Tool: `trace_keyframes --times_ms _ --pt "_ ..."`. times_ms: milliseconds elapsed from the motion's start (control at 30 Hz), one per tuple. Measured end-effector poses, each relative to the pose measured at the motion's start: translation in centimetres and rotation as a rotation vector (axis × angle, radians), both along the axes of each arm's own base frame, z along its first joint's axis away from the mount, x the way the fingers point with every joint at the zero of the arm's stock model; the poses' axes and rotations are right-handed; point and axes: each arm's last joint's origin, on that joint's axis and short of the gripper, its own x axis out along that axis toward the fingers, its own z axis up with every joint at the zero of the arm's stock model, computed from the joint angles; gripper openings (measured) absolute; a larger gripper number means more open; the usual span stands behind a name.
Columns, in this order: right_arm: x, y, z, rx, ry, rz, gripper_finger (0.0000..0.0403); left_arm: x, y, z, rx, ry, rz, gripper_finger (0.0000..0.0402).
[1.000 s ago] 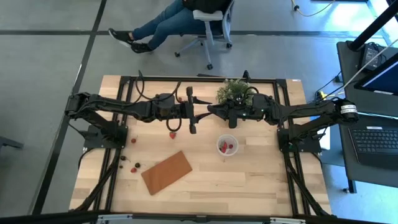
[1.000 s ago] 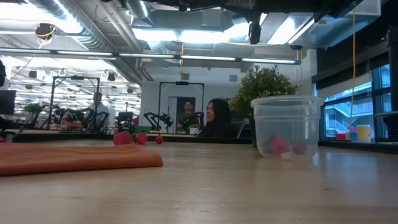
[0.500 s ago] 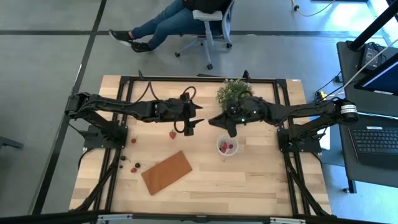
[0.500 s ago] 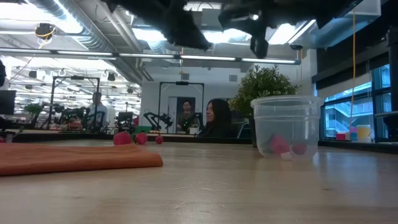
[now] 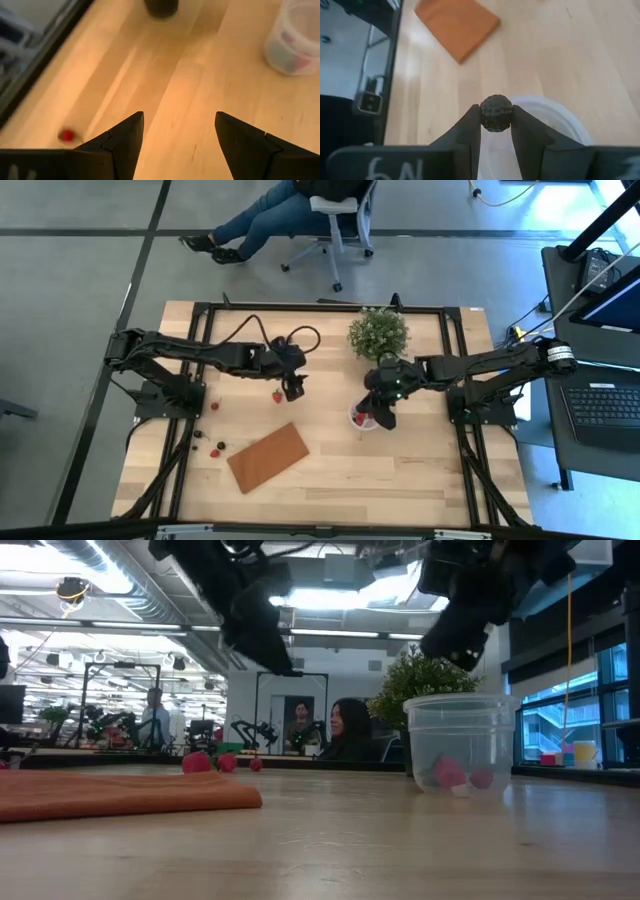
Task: Pick and placing Produce into tupperware
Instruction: Put the blackberry into the transparent container
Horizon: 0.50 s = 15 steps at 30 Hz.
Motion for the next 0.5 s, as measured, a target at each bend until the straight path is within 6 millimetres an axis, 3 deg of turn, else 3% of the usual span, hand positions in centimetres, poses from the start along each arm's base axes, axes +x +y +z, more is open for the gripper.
trace_keyframes --times_ms 500 --pt "-1.2 0.0 -1.2 -0.247 0.097 0.192 0.0090 -0.6 0.5 -0.4 -0.138 -0.006 0.177 0.0238"
